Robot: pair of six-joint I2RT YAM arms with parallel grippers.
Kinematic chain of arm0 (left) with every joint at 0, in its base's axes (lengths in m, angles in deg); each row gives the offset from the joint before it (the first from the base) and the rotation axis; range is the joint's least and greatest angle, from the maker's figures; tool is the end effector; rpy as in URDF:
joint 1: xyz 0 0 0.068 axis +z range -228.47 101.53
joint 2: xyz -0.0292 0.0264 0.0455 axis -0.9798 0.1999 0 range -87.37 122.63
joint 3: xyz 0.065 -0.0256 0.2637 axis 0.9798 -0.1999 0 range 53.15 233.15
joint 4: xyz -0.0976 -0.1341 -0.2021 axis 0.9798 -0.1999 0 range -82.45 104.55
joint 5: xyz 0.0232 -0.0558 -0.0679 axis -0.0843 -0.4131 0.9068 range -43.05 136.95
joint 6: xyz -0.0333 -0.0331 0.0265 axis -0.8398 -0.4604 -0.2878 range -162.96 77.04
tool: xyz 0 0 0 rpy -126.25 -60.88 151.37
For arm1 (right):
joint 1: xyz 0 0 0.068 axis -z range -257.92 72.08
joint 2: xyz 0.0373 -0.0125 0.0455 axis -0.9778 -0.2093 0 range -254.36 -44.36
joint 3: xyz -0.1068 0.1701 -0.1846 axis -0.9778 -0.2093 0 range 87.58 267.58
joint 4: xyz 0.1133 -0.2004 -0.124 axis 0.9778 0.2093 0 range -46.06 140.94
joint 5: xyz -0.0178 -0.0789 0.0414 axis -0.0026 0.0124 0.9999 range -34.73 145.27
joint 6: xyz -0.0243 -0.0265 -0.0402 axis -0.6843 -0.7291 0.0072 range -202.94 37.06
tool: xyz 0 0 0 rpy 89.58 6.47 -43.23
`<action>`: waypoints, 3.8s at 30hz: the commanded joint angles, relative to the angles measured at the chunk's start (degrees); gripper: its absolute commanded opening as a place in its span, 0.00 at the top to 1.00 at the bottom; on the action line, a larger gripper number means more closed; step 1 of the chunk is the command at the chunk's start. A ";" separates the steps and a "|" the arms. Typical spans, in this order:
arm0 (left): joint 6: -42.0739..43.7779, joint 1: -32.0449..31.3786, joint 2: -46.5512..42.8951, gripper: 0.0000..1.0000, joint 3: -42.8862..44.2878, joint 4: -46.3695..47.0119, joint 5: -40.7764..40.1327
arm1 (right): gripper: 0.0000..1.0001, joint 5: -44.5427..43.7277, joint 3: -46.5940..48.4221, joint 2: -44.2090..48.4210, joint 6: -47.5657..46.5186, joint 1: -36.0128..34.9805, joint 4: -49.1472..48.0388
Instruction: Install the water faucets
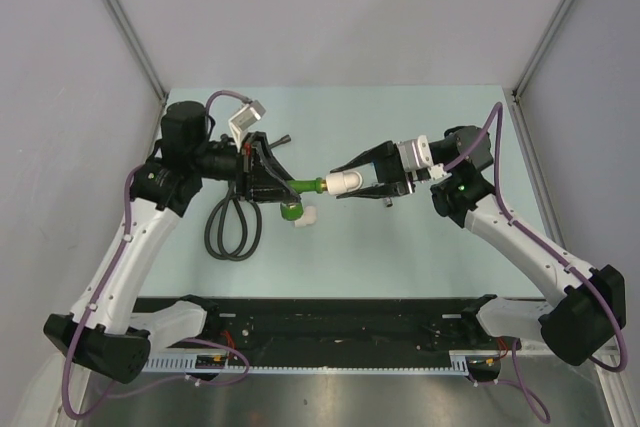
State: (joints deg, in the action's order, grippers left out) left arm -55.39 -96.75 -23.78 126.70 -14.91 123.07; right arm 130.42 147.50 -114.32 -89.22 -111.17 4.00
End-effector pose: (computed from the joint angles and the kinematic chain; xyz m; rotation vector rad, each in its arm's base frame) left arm 0.1898 -0.0991 0.4239 1.0279 1.6524 -1.6040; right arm 0.1929 0.1676 0.4193 -1.4654 0.4526 1.0609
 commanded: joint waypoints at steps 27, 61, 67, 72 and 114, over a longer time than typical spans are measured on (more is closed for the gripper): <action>-6.47 0.00 -8.92 1.00 -6.94 15.38 -9.23 | 1.00 -6.16 1.60 -0.18 1.09 -7.70 1.45; 2.67 0.00 -7.34 1.00 -0.79 1.77 -10.99 | 1.00 -6.34 0.81 1.84 2.68 -7.53 5.49; 3.46 -0.09 -8.48 1.00 -0.87 1.68 -11.52 | 1.00 -7.04 0.81 1.49 4.26 -7.79 5.58; 5.13 0.00 -9.10 1.00 -0.87 1.77 -11.87 | 1.00 -7.83 0.81 1.14 6.02 -7.88 5.84; 19.80 -4.13 -14.46 1.00 -4.48 5.81 -27.07 | 1.00 -13.02 1.51 -1.15 25.27 -7.88 0.56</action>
State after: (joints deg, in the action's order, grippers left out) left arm -43.00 -100.23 -38.29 122.25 -13.24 101.85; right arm 114.31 147.44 -115.45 -66.36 -116.85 1.51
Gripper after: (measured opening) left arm 0.297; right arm 0.438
